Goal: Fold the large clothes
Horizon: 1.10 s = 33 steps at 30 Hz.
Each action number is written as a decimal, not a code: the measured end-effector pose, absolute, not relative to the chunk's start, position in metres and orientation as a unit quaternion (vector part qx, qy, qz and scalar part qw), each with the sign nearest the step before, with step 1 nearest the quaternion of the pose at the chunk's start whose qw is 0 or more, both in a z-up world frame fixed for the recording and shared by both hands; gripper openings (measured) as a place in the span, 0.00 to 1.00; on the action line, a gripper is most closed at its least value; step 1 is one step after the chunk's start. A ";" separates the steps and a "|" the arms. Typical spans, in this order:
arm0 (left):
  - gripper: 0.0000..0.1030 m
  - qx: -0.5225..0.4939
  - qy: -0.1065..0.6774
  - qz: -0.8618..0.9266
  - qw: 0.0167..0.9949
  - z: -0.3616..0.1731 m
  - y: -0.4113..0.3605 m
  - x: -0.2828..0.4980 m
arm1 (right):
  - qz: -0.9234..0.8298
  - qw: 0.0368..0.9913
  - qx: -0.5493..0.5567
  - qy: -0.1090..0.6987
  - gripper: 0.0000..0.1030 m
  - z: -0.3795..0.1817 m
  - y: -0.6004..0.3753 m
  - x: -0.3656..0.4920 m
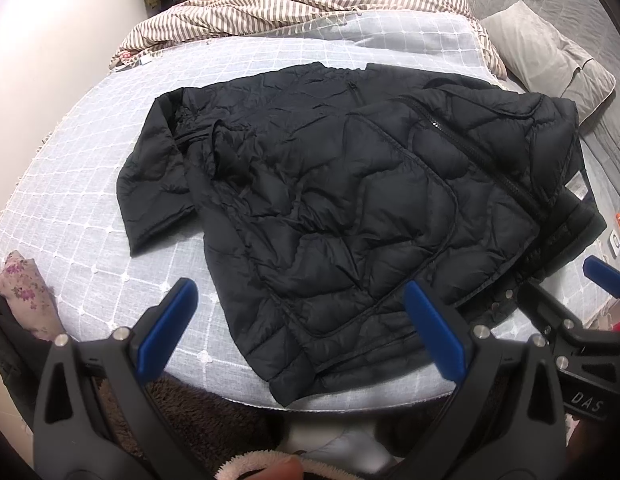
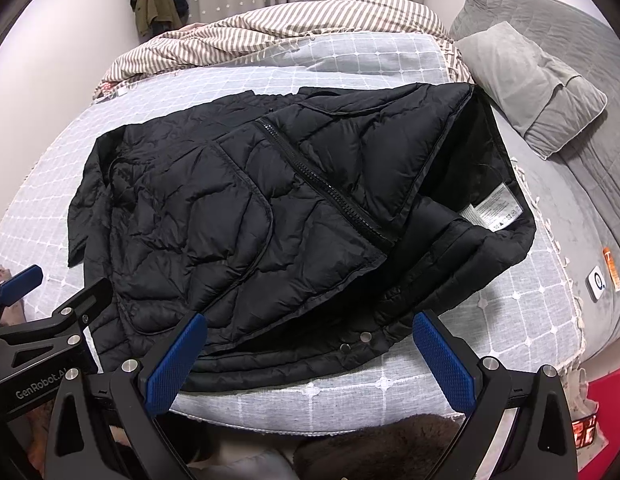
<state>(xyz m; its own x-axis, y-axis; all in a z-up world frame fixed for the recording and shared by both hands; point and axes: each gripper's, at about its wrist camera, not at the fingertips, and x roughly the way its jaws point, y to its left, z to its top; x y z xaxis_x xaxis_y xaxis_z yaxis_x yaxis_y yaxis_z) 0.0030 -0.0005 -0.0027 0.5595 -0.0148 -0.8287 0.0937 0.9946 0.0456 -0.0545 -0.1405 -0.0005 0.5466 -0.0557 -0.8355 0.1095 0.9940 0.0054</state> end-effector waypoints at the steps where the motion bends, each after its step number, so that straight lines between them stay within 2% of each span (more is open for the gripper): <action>1: 1.00 0.043 0.468 -0.030 0.882 -0.003 -0.001 0.003 | -0.047 0.879 0.029 0.474 1.00 0.000 -0.140 -0.054; 33: 1.00 0.046 0.471 -0.034 0.880 -0.002 -0.004 0.003 | -0.045 0.880 0.028 0.472 1.00 -0.001 -0.140 -0.054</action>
<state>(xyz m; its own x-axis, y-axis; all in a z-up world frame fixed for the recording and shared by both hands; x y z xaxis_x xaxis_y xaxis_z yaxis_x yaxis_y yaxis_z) 0.0026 -0.0044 -0.0022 0.5538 -0.0171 -0.8324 0.1040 0.9934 0.0488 -0.0539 -0.1398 -0.0012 0.5510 -0.0536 -0.8328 0.1060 0.9943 0.0062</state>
